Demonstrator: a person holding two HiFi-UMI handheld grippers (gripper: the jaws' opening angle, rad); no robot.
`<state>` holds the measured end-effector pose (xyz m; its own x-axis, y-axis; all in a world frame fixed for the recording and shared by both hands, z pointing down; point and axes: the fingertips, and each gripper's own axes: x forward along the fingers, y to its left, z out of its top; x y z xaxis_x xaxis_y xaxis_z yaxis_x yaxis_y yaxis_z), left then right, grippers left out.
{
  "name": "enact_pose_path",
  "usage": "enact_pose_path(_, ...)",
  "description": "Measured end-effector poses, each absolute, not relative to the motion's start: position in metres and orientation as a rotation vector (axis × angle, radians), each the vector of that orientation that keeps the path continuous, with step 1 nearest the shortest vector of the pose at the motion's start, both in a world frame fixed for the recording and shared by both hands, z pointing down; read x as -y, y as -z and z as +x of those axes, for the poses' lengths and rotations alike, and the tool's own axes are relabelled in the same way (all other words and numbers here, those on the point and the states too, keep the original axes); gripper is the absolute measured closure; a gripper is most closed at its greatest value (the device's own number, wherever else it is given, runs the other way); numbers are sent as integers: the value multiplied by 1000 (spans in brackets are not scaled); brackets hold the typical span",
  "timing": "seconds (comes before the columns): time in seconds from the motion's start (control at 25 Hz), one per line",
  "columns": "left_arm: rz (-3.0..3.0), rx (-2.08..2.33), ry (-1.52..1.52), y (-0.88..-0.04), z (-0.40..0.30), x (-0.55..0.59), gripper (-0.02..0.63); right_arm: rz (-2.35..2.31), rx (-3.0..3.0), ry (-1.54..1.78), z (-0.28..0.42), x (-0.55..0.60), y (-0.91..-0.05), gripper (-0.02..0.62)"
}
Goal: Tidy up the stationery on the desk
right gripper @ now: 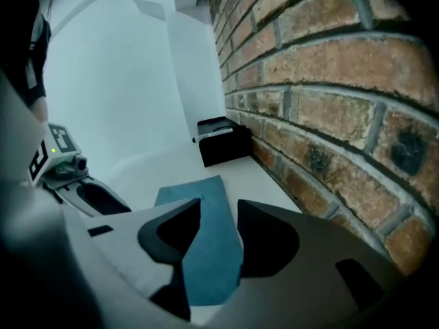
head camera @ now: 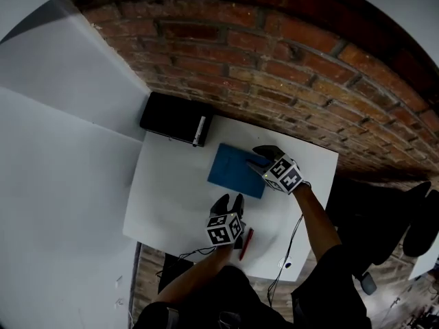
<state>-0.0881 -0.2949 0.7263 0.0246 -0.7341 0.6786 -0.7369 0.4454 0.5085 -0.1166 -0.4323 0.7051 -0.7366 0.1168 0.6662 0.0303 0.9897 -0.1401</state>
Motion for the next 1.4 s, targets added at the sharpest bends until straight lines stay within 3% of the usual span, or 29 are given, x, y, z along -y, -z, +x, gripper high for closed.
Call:
enact_pose_path(0.64,1054,1650,131,-758,-87,316,423,-177,2207,-183,-114,430,-762,436)
enact_pose_path(1.4,1114,1634,13,-760,-93,308,440,-96,2169,-249,-114,426,-764,436)
